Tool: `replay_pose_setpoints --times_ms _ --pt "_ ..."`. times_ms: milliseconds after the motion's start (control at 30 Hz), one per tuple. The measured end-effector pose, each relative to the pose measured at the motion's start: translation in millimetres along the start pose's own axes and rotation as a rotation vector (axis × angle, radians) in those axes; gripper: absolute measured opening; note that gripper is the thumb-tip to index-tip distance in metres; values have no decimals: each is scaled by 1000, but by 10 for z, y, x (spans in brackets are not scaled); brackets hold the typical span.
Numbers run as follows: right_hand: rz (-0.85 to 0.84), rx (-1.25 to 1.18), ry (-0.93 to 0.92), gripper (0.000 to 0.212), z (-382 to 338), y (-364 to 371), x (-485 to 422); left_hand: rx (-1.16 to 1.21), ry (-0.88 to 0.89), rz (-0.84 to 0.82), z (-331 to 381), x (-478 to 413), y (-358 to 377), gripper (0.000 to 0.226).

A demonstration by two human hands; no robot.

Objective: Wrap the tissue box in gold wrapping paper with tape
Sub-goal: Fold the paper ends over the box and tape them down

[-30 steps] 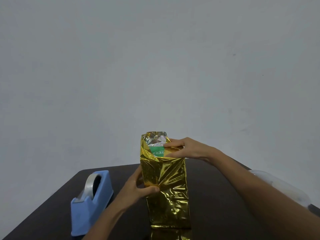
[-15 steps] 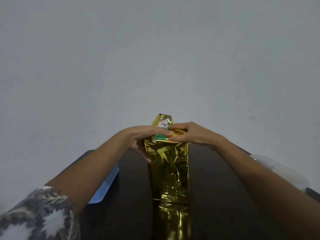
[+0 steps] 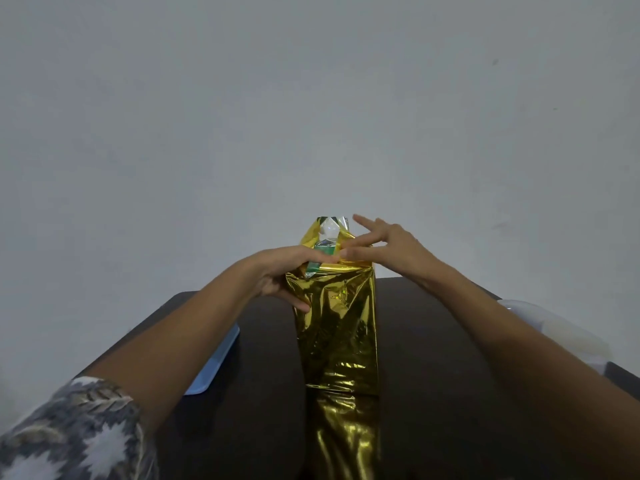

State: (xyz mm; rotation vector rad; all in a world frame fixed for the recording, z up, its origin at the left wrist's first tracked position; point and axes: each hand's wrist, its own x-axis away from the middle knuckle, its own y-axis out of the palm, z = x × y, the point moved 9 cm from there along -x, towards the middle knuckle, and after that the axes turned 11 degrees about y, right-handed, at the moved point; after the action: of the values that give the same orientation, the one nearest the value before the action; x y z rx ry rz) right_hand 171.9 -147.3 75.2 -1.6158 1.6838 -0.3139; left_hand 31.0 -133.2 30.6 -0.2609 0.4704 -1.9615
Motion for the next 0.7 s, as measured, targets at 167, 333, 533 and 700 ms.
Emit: replay_pose_setpoints --times_ms 167,333,533,700 --pt "-113 -31 68 46 27 141 -41 14 4 25 -5 30 -5 49" --pt "-220 -45 82 55 -36 184 18 17 0 45 -20 27 -15 52" --pt "-233 -34 125 62 -32 179 40 1 -3 62 -43 -5 -41 51" --pt "-241 -17 154 66 -49 219 33 -5 -18 47 -68 -4 -57 61"
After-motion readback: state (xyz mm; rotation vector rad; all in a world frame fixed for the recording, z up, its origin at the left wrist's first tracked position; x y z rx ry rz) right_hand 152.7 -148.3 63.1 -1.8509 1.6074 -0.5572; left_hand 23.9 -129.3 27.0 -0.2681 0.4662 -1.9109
